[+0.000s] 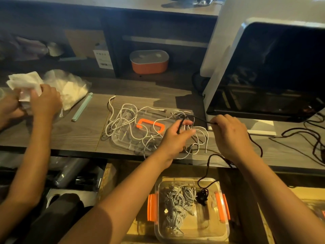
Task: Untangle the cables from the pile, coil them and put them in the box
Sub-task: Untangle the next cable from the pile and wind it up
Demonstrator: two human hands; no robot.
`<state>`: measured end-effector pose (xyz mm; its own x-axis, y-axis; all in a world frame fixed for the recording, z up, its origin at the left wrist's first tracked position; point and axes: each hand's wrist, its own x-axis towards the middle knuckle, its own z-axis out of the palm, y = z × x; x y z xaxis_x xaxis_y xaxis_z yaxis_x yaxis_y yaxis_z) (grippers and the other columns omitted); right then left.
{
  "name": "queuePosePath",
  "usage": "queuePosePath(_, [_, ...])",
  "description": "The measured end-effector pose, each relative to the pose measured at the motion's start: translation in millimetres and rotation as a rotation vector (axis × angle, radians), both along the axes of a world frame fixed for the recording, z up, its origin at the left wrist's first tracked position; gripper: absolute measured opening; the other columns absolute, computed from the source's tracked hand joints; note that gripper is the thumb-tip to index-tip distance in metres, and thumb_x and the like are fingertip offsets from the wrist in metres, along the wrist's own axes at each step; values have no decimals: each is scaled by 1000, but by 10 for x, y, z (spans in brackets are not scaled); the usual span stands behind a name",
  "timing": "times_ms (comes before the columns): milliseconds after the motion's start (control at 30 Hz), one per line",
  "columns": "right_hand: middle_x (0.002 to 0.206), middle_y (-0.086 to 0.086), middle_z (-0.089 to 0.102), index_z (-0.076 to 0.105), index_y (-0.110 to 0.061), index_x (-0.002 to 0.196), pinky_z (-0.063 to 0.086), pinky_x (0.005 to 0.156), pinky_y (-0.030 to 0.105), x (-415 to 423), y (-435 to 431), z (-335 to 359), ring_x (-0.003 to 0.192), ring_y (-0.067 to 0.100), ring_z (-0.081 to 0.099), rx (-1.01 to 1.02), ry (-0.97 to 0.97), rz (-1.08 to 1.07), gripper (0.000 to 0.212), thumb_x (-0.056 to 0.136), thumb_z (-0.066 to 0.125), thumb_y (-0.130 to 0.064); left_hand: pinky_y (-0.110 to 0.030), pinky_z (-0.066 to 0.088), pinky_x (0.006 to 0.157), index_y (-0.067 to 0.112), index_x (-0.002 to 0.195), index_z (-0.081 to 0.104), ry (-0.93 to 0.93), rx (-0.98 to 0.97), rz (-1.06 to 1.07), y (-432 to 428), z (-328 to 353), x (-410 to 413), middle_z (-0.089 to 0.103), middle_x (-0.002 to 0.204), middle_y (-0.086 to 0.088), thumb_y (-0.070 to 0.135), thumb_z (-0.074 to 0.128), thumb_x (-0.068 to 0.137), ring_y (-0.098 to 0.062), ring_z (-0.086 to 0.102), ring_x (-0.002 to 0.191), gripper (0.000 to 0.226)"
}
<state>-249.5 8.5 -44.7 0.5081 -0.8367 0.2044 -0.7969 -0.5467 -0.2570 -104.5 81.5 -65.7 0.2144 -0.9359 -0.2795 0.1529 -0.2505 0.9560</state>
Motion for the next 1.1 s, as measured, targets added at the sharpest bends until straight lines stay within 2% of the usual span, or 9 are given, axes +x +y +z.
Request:
queuePosePath(133, [100,10,58,58,-8,107,43,77,35,-43,26,-6,87,18,47,39,-104,-30,16,97,45,-11,-16,42,52,13,133,49,98,126,-115,19,-53,68,45,59,6,15,40,100,-5,45,53,34])
queuePosePath(200, [105,12,53,55,-7,111,41,75,33,-55,42,-52,86,18,44,146,-96,-77,21,100,40,-17,-21,49,87,6,139,41,173,80,-113,36,-29,88,64,94,-4,11,37,101,-10,61,91,39])
queuePosePath(300, [111,10,52,53,-9,113,38,76,29,-77,80,-222,90,17,46,407,61,-117,26,101,37,-26,-31,29,113,7,141,35,413,-88,-42,31,97,53,51,136,-5,11,31,102,-15,42,131,40])
queuePosePath(433, [111,3,58,52,-21,110,45,81,29,-22,387,-485,96,16,55,592,169,12,14,99,44,-21,-27,42,96,21,114,53,335,-234,57,-54,256,-81,70,92,2,19,23,104,-12,62,103,32])
queuePosePath(567, [97,1,58,52,-19,99,43,72,29,24,575,-412,84,14,54,569,-41,28,16,101,36,-23,-15,46,78,23,102,58,36,-226,100,-118,207,-138,61,97,7,19,35,102,-4,56,92,23])
queuePosePath(800, [94,4,59,56,-14,99,46,74,37,-21,537,-317,84,19,55,440,-12,-7,21,101,38,-25,-32,45,83,17,105,58,546,-112,176,20,22,-154,62,95,-2,42,51,85,-14,58,88,33])
queuePosePath(900, [93,7,61,55,-12,96,46,73,37,-8,581,-306,82,20,55,468,-42,-5,20,101,38,-23,-26,49,82,19,107,51,482,-100,180,17,-39,-191,59,97,-5,15,61,87,-14,60,87,22])
queuePosePath(1000, [95,10,62,55,-11,98,46,71,34,58,648,-286,80,20,56,526,-69,1,22,101,37,-22,-19,53,71,19,110,49,579,-72,314,-19,-76,-211,62,100,-10,0,54,92,-12,64,79,26])
queuePosePath(1100, [101,13,61,52,-10,100,43,71,33,191,744,-294,86,23,57,633,-13,61,16,100,39,-19,-13,42,43,19,114,51,811,-71,489,-61,-53,-172,68,83,-6,7,41,99,-5,57,51,21])
